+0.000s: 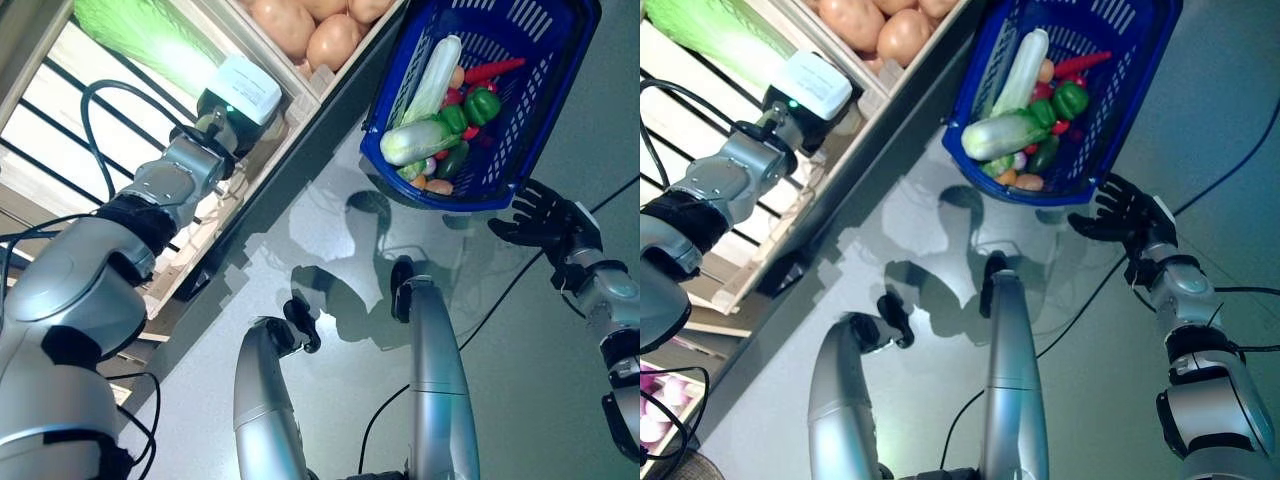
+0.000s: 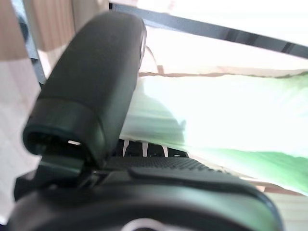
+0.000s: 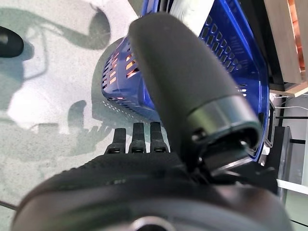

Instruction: Put vegetables into the basket

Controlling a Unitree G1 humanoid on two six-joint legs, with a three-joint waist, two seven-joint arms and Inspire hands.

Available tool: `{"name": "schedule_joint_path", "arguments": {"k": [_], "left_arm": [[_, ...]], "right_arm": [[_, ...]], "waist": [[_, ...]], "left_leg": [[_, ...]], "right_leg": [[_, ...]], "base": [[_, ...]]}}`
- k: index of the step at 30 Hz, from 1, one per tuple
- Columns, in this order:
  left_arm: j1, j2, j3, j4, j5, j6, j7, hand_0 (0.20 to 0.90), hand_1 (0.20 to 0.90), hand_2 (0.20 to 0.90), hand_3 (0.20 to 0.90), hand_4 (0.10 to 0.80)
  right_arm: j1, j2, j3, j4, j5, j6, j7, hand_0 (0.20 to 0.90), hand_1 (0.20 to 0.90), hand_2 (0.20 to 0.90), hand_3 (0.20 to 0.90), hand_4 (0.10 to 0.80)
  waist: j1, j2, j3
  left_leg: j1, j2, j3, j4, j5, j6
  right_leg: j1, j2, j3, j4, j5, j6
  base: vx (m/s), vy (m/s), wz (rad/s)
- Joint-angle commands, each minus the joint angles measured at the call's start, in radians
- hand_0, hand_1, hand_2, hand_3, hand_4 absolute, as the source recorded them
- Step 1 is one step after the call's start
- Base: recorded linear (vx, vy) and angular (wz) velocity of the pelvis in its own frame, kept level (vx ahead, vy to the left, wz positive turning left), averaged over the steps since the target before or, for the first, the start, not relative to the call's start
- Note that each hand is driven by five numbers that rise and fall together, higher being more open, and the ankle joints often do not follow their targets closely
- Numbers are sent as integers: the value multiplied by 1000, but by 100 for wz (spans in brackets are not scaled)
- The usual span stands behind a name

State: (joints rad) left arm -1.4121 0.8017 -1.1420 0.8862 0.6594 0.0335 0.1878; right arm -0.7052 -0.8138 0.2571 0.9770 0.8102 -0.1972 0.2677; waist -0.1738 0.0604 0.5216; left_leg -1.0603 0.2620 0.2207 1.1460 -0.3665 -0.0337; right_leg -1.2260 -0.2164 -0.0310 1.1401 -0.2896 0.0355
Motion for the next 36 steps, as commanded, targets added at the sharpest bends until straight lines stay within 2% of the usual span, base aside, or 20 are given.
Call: {"name": "schedule_joint_path", "arguments": {"k": [1,11,16,22,27,32,33,36], "left_arm": [[-107,73,50,134,-59,83,-49,300,300,300,300,400],[-76,114,66,124,-74,37,-36,300,300,300,300,400],[-45,137,81,92,-89,11,-22,300,300,300,300,400],[21,196,120,66,-137,-83,-4,300,300,300,300,400],[117,218,203,23,-204,-132,29,300,300,300,300,400],[289,212,362,-50,-286,-208,76,300,300,300,300,400],[297,211,370,-54,-300,-213,81,300,300,300,300,400],[385,199,466,-99,-399,-262,90,300,300,300,300,400]], "right_arm": [[-53,-83,-21,-70,85,-118,41,900,900,900,900,800],[-36,-90,-30,-84,84,-113,48,900,900,900,900,800],[-5,-73,-31,-85,65,-125,64,900,900,900,900,800],[55,-66,-27,-143,25,-118,56,900,900,900,900,800],[126,-30,-47,-202,0,-96,37,900,900,900,900,800],[210,35,-53,-287,-49,-56,34,900,900,900,900,800],[213,37,-53,-293,-57,-58,36,900,900,900,900,800],[242,56,-51,-337,-97,-55,31,900,900,900,900,800]], "waist": [[-49,-6,-2],[-45,3,-2],[-35,-11,-2],[-27,-33,-2],[-14,-50,-46],[6,-73,-127],[6,-74,-129],[17,-81,-159]], "left_leg": [[-6,5,5,-4,-30,20],[89,9,22,-56,-17,6],[188,9,26,-103,-11,2],[366,10,40,-209,23,-2],[476,0,45,-285,43,2],[619,-20,48,-410,81,5],[625,-21,48,-415,83,5],[692,-27,58,-470,99,2]], "right_leg": [[90,-24,-10,-48,37,20],[181,-19,-12,-91,34,21],[287,-19,-33,-145,37,24],[472,-28,-62,-246,56,25],[588,-32,-81,-319,62,23],[745,-25,-103,-440,75,19],[751,-25,-104,-445,76,19],[830,-20,-121,-499,77,19]], "base": [[0,0,0],[15,28,-1],[44,-8,-6],[84,-10,-4],[85,-9,1],[137,-9,-1],[93,0,-4],[119,-1,-3]]}}
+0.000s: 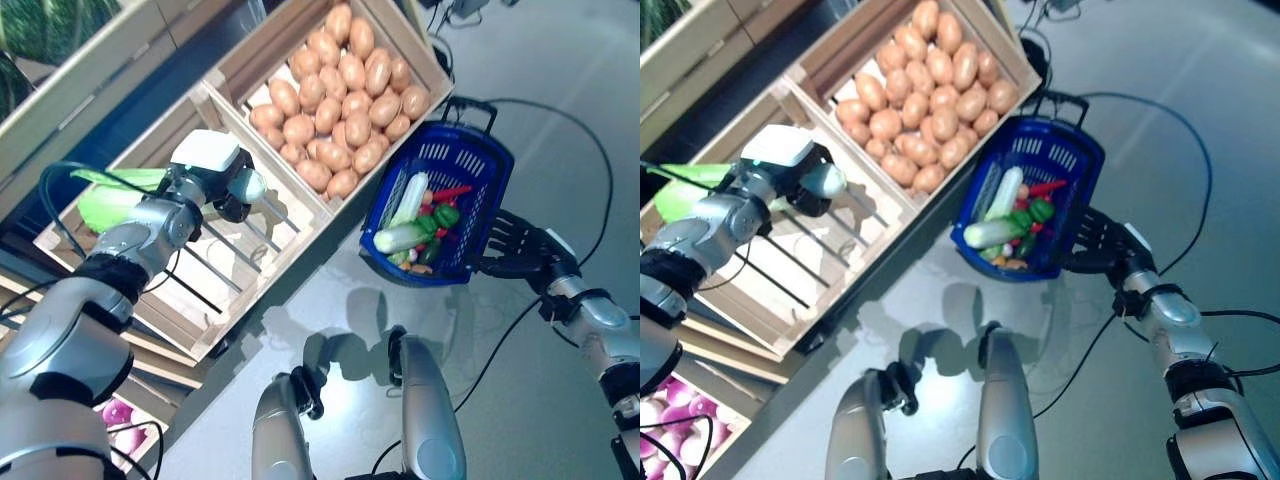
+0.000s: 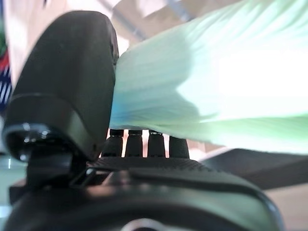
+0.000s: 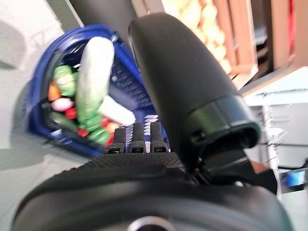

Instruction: Put vegetables into the basket

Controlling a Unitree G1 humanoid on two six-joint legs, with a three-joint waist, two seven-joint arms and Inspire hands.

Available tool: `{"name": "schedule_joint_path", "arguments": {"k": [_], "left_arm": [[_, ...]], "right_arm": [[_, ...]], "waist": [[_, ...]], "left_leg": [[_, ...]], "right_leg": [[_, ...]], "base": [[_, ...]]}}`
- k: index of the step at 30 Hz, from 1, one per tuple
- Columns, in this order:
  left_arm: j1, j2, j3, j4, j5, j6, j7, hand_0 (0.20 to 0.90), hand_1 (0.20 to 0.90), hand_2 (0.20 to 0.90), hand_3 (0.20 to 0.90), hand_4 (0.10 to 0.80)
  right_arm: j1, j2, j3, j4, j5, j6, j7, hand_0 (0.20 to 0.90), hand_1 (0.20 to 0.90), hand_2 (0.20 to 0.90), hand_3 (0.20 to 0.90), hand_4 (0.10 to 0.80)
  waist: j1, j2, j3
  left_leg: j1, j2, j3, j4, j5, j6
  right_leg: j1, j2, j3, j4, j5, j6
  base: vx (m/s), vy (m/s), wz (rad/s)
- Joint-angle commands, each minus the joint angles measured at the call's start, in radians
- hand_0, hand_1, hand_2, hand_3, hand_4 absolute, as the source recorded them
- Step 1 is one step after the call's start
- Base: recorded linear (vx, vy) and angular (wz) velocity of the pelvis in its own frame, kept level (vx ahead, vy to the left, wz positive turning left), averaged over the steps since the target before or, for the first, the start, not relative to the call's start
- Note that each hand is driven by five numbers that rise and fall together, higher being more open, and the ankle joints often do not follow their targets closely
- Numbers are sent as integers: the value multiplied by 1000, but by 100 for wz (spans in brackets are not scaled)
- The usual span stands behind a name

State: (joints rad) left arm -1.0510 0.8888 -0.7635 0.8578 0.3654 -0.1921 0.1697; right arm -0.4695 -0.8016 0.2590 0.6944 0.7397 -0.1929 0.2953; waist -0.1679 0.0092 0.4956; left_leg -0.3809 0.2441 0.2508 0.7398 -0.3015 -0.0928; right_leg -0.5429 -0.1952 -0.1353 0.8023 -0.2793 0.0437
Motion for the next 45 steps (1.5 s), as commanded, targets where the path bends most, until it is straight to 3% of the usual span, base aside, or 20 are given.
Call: {"name": "schedule_joint_path", "arguments": {"k": [1,6,9,12,15,23,33,45], "left_arm": [[110,87,174,-123,-164,-60,109,300,300,300,300,400],[282,-22,330,-233,-340,-115,69,300,300,300,300,400],[354,-85,386,-285,-444,-139,22,300,300,300,300,400],[448,-191,433,-349,-529,-178,-25,300,300,300,300,400],[501,-255,437,-414,-576,-191,-65,300,300,300,300,400],[572,-339,429,-541,-687,-190,-149,300,300,300,300,400],[613,-439,398,-576,-803,-178,-219,300,300,300,300,400],[618,-520,332,-613,-882,-158,-275,300,300,300,300,400]], "right_arm": [[42,74,-62,-97,-29,-44,1,900,900,900,900,800],[122,126,-89,-159,-22,-9,29,900,900,900,900,800],[148,153,-96,-191,-33,18,56,900,900,900,900,800],[172,197,-84,-210,-47,33,82,900,900,900,900,800],[163,229,-54,-215,-58,62,106,900,900,900,900,800],[143,286,0,-248,0,151,143,900,900,900,900,800],[52,338,64,-246,32,283,174,900,900,900,900,800],[-38,390,120,-194,44,349,160,900,900,900,900,800]], "waist": [[21,-34,-161],[45,-35,-243],[58,-37,-288],[75,-45,-338],[90,-47,-369],[117,-43,-420],[150,-54,-449],[172,-66,-455]], "left_leg": [[78,-16,39,-133,57,54],[231,-50,45,-296,110,37],[311,-69,49,-389,131,34],[393,-89,48,-511,165,30],[452,-105,40,-624,208,24],[534,-129,19,-820,283,13],[537,-141,0,-827,276,28],[553,-144,-16,-827,269,32]], "right_leg": [[212,-27,-28,-222,73,13],[389,6,-63,-396,99,18],[481,20,-82,-498,118,26],[566,36,-106,-615,157,40],[616,50,-114,-704,202,53],[689,75,-136,-872,285,72],[699,82,-155,-890,296,60],[716,86,-147,-890,291,55]], "base": [[155,-6,1],[175,-18,-3],[195,-34,10],[110,-28,9],[60,-9,7],[27,6,5],[-2,33,7],[17,12,6]]}}
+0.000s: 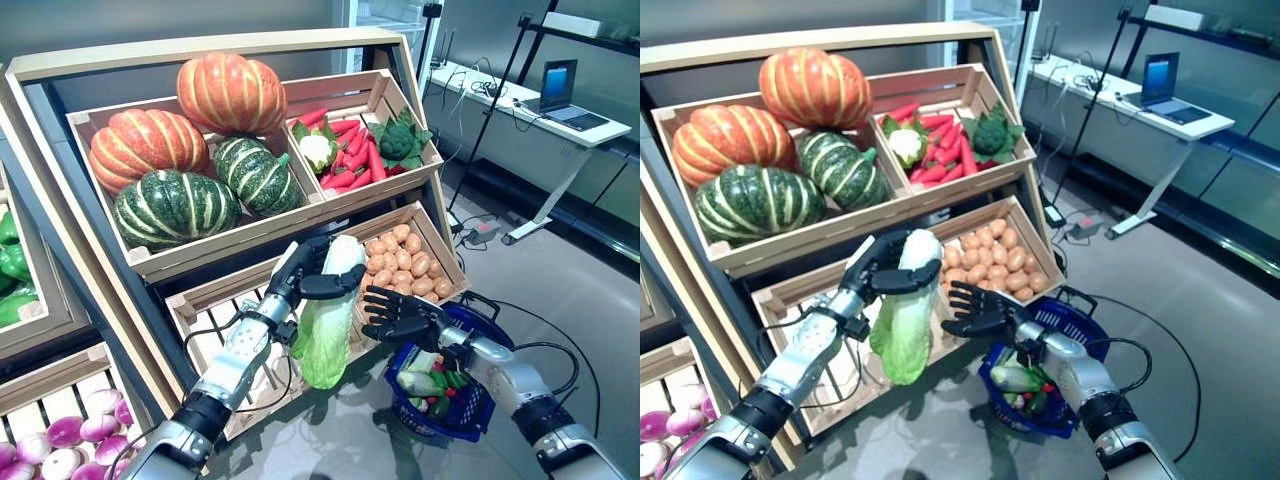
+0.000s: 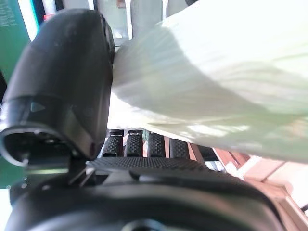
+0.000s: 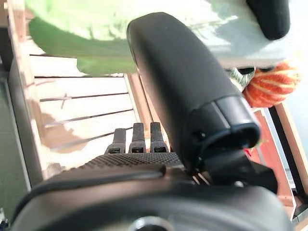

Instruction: Put vegetables into the basket

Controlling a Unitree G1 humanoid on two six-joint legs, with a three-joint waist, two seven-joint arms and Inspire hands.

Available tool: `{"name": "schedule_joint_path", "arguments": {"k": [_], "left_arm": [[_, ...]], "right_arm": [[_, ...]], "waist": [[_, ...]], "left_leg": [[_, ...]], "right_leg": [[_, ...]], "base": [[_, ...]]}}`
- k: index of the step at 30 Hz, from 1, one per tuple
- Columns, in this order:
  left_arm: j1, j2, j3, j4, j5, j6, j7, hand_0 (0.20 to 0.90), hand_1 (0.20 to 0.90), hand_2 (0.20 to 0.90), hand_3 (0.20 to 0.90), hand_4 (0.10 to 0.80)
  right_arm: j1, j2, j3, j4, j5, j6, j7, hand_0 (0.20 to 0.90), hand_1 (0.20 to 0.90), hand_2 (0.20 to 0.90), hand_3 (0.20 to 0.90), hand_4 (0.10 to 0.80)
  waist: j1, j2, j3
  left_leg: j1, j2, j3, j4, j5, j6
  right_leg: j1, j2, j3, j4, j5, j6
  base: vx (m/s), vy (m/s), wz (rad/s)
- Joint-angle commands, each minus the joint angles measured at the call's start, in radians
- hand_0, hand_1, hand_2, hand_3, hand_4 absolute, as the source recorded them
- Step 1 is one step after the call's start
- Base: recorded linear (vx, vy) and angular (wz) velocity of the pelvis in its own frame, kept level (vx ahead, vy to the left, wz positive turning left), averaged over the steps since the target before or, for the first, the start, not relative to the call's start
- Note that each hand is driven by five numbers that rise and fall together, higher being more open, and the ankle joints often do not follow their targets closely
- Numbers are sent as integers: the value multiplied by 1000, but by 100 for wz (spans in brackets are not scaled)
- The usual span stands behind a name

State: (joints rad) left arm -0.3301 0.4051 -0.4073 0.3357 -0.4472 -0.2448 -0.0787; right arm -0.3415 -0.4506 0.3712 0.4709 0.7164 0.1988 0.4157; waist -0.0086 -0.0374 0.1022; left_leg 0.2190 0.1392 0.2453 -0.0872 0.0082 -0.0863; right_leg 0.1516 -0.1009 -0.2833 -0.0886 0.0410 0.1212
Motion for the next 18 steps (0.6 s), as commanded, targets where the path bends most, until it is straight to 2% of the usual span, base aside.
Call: {"name": "schedule_joint_path", "arguments": {"k": [1,7,18], "left_arm": [[-105,-45,-33,-96,-86,-102,-36,300,300,300,300,400],[-126,-78,-71,-136,-166,-91,-61,300,300,300,300,400],[-150,-127,-142,-203,-293,-55,-136,300,300,300,300,400]], "right_arm": [[-177,48,17,36,61,-40,35,900,900,900,900,800],[-244,76,48,93,76,-4,27,900,900,900,900,800],[-317,148,82,208,131,88,113,900,900,900,900,800]], "waist": [[16,-20,-62],[25,-23,-67],[40,-21,-76]], "left_leg": [[-47,-39,-12,0,-42,27],[-47,-42,-22,0,-44,28],[-45,-43,-36,0,-48,29]], "right_leg": [[23,-9,1,1,-30,-23],[25,-13,-1,1,-30,-21],[31,-16,-5,1,-32,-22]], "base": [[0,0,0],[0,-1,1],[5,-5,8]]}}
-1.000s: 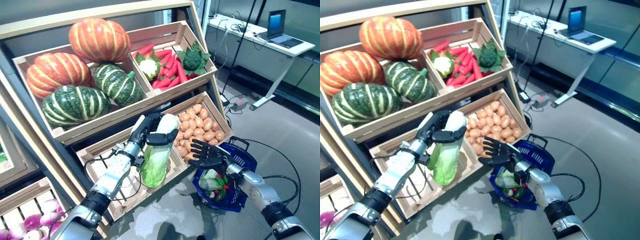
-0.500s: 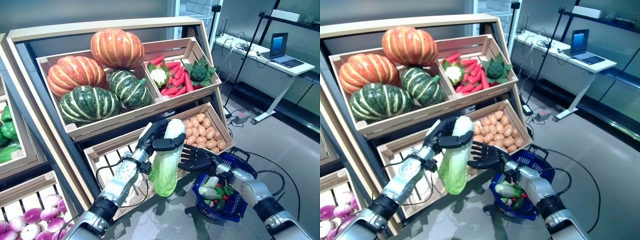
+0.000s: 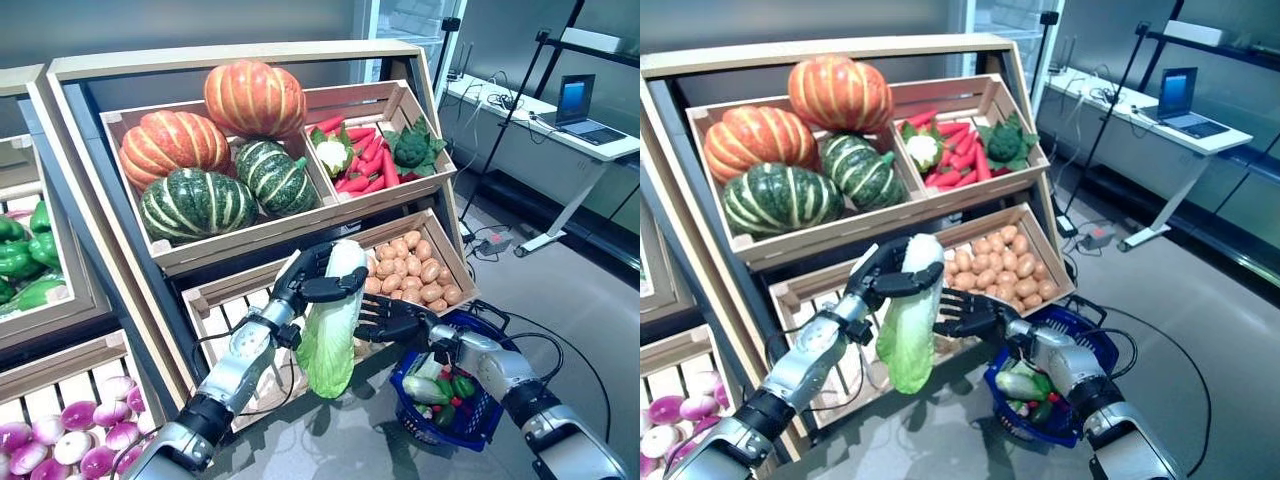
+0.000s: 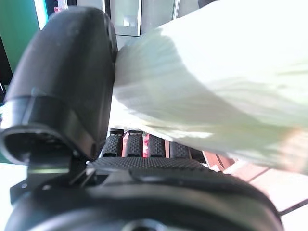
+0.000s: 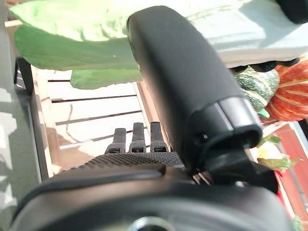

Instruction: Put vegetables into the basket

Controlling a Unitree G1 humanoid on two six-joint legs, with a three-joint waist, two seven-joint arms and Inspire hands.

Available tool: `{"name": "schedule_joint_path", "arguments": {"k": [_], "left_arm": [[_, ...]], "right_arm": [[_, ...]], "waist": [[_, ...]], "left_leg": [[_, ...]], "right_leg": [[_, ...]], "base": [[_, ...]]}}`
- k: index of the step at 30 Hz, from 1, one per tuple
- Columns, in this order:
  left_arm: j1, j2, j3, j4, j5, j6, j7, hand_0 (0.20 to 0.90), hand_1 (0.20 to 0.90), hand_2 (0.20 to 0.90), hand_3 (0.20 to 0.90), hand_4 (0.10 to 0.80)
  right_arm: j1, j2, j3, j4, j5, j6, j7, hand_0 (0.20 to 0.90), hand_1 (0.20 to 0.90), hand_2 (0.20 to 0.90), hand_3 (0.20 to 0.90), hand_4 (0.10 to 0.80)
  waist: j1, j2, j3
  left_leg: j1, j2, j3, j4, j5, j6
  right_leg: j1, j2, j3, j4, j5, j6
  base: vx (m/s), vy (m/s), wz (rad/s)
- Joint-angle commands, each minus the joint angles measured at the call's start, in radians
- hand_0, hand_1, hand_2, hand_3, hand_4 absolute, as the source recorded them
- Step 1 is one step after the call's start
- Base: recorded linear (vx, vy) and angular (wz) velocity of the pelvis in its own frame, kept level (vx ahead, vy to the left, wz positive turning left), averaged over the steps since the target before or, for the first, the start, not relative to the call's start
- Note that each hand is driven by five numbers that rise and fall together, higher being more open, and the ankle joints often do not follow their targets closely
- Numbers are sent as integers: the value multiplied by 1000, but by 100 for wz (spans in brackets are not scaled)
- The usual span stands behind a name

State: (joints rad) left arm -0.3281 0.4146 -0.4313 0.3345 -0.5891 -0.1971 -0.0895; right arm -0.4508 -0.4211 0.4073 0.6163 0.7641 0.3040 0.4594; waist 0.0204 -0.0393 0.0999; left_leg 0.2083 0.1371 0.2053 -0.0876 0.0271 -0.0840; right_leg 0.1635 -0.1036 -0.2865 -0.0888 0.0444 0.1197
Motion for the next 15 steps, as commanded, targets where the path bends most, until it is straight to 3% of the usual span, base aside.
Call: {"name": "schedule_joint_path", "arguments": {"k": [1,3,6,15], "left_arm": [[-153,-139,-123,-206,-150,-103,-126,300,300,300,300,400],[-156,-141,-132,-215,-150,-97,-122,300,300,300,300,400],[-157,-133,-139,-206,-152,-100,-143,300,300,300,300,400],[-143,-73,-118,-224,-188,-68,-195,300,300,300,300,400]], "right_arm": [[-214,125,50,73,83,-12,83,900,900,900,900,800],[-224,134,59,84,101,4,131,900,900,900,900,800],[-237,136,71,64,158,44,304,900,900,900,900,800],[-259,24,53,38,236,72,650,900,900,900,900,800]], "waist": [[11,-19,-74],[13,-18,-76],[17,-17,-80],[34,-19,-87]], "left_leg": [[-34,-41,3,0,-67,26],[-34,-41,2,0,-67,26],[-36,-41,-4,0,-66,24],[-47,-43,-27,0,-64,23]], "right_leg": [[19,-13,-1,1,-35,-20],[18,-14,1,1,-34,-20],[19,-14,-1,1,-35,-20],[18,-19,-15,1,-36,-18]], "base": [[12,4,14],[10,8,7],[0,0,0],[-16,2,6]]}}
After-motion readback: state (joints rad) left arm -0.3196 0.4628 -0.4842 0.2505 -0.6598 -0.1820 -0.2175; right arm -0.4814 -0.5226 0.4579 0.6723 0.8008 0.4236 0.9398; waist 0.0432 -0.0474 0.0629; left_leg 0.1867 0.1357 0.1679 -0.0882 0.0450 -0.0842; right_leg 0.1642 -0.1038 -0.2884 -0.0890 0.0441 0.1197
